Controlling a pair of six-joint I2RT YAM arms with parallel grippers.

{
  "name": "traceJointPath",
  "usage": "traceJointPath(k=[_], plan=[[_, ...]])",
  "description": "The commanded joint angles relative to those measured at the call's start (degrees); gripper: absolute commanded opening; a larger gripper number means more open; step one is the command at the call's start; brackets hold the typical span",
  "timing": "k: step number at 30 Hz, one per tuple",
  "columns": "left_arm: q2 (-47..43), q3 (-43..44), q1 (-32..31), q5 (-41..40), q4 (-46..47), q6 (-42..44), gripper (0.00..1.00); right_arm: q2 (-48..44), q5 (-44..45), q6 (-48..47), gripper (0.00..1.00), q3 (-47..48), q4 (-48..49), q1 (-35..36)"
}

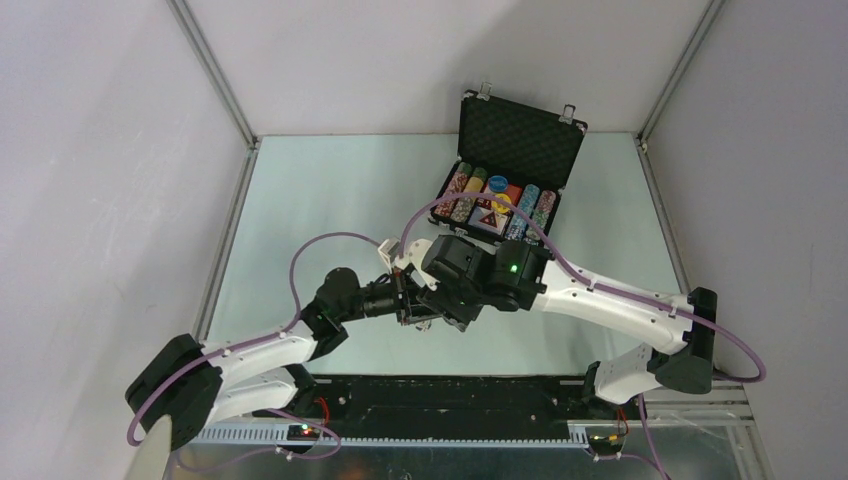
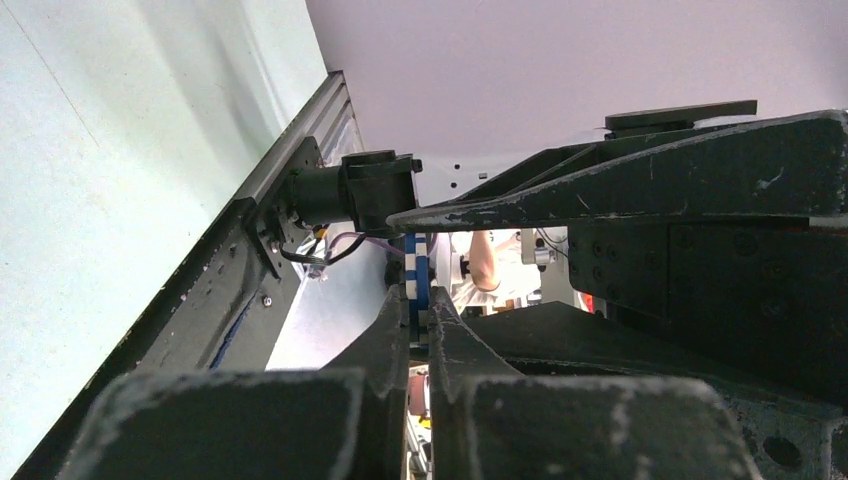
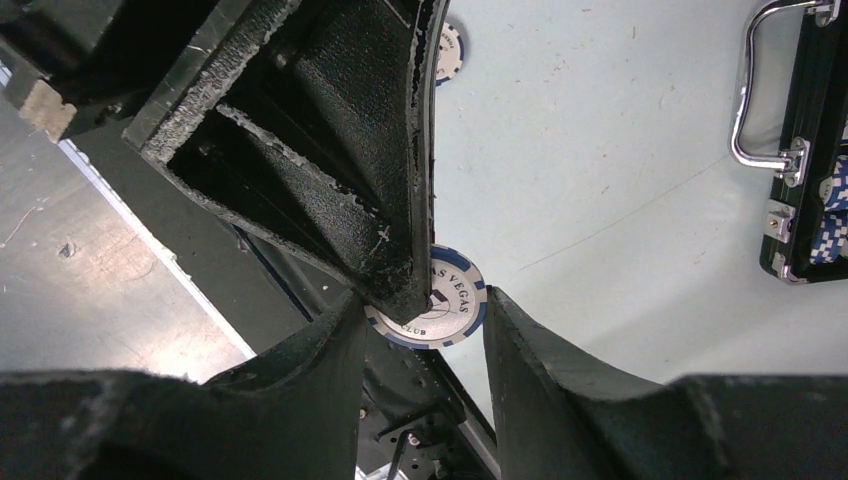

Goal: Pack up texas hold em set

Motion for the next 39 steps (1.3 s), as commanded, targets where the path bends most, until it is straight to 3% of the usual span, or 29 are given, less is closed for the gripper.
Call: traceJointPath(k=[1,2,4,6,9,13,15,19,21,29,35,39], plan=[[0.04,1.35,-0.64,-0.45,1.04,2.26,0.0,-1.59,-0.25,0.47,0.38,2.11,1.93,0.62],[-0.25,1.32,-0.65,-0.5,1.09,2.43,0.0,-2.5,-0.88,0.69,0.59,1.99,2.47,0.68],[-0.66,1.42,-0.66,-0.86,1.13,3.03,0.0,-4.55,-2.5,1.93,0.74,1.54,4.03,0.79],[-0.94,1.52,-0.69,-1.29,1.01,3.64,0.0,-6.7,-2.35,3.78,0.81,0.73,5.92,0.81],[-1.21,1.51,-0.68,-2.48,1.04,4.78,0.0,-10.68,-0.3,9.17,0.85,-1.63,10.51,0.61],[-2.06,1.37,-0.68,-4.76,1.2,6.62,0.0,-20.29,7.36,20.3,0.83,-7.6,17.73,-0.51],[-3.42,1.18,-0.68,-6.48,1.37,7.58,0.0,-25.39,8.85,26.66,0.77,-12.52,22.42,-1.7],[-7.8,0.76,-0.63,-9.57,3.15,8.69,0.0,-35.9,8.32,37.73,0.56,-24.42,33.74,-3.79],[-9.72,0.72,-0.66,-10.3,4.14,9.1,0.0,-40.21,6.33,41.41,0.53,-30.06,39.3,-4.81],[-12.3,0.95,-0.62,-9.99,6.64,8.91,0.0,-43.54,-3.12,45.53,0.62,-40.35,51.17,-6.98],[-12.12,0.06,-0.67,-9.6,9.59,7.5,0.0,-43.34,-4.94,46.78,0.63,-44.4,59.86,-6.92],[-12.08,-0.18,-0.75,-9.09,11.19,6.8,0.0,-42.72,-4.96,46.86,0.61,-44.59,60.56,-7.08]])
